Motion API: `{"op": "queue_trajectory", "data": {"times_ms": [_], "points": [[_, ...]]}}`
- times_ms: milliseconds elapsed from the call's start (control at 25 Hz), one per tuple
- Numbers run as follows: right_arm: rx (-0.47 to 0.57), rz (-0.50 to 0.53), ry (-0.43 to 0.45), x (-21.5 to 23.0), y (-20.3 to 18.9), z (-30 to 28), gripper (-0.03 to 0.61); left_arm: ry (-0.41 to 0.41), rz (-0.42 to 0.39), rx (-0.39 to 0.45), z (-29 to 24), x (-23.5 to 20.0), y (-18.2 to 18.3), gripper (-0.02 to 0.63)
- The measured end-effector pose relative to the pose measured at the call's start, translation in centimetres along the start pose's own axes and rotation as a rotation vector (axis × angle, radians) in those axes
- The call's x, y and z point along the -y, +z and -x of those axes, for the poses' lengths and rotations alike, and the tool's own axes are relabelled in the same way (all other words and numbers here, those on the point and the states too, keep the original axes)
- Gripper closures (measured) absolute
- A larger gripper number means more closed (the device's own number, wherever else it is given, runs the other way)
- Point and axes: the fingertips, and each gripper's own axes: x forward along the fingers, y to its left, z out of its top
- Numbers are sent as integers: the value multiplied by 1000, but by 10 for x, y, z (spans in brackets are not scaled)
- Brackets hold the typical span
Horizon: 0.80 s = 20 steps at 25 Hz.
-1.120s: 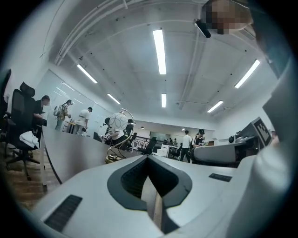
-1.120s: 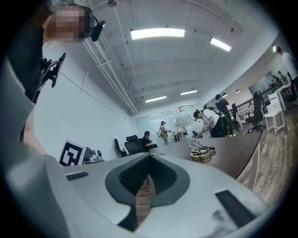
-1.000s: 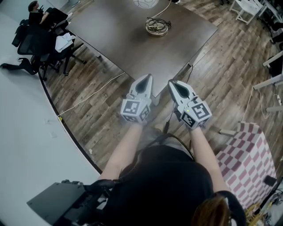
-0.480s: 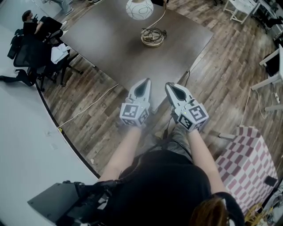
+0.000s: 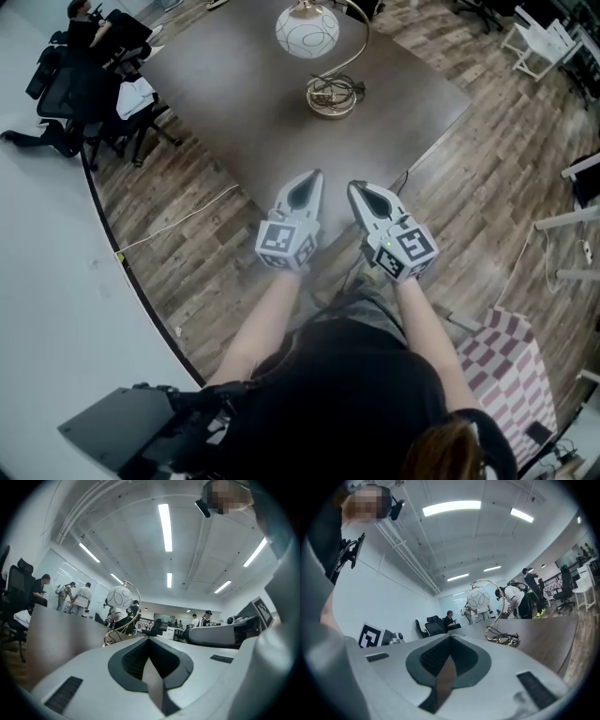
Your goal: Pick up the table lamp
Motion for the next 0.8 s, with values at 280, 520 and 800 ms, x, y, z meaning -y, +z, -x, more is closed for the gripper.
{"op": "queue_trajectory", "data": {"times_ms": [280,520,800], "points": [[-36,-3,84,37,3,-21,575,86,17,14,-36,-6,-2,614],[-66,-10,161,55,8,-29,575,154,10,9,-57,-9,-8,614],[-69,-23,207,80,11,-25,575,198,5,7,-78,0,-13,614]]}}
